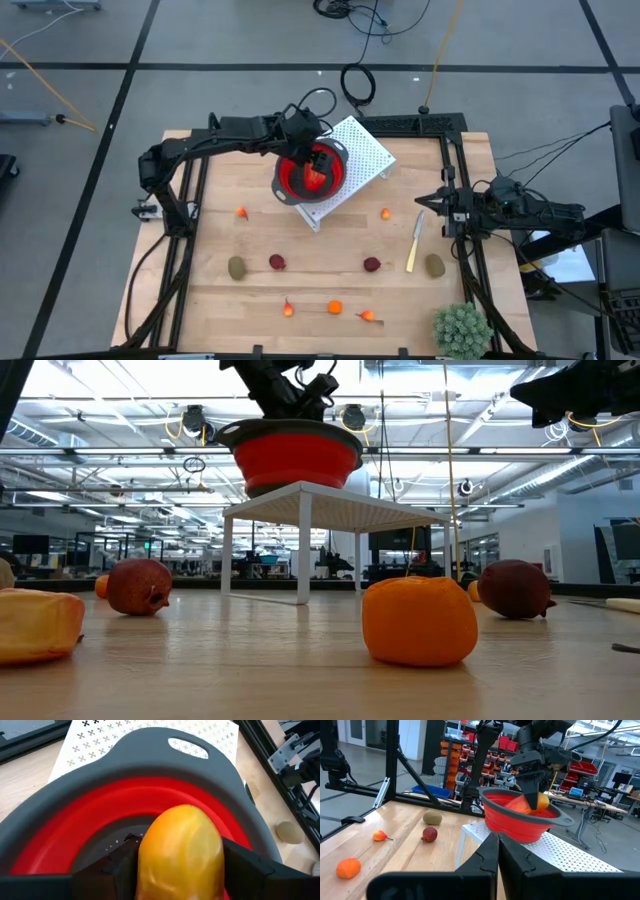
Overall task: Pick & Place Fruit
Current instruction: Put the mango into the red strainer bowl on the shelf, then put the left kiwi into the red strainer bowl on the shelf
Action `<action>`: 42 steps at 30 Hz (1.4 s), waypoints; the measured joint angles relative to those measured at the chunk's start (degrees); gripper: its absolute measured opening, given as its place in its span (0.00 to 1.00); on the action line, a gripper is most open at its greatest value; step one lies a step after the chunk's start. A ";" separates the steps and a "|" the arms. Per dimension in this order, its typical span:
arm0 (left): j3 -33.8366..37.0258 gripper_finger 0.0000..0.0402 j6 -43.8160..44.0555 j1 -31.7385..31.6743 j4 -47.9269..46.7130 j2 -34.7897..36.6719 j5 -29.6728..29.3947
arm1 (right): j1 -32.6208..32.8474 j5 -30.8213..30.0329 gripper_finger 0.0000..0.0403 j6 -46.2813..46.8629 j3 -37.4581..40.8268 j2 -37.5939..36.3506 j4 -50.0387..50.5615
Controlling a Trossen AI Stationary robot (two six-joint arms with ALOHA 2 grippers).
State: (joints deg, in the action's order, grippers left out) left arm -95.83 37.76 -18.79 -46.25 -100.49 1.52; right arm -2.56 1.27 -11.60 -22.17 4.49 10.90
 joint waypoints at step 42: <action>-0.07 0.24 10.36 29.92 -7.80 19.43 -13.64 | 0.04 0.47 0.00 -0.02 0.00 0.00 -2.54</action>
State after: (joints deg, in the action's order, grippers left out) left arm -95.90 48.12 11.14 -54.06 -81.05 -12.12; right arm -2.52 1.74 -11.62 -22.17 4.49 8.36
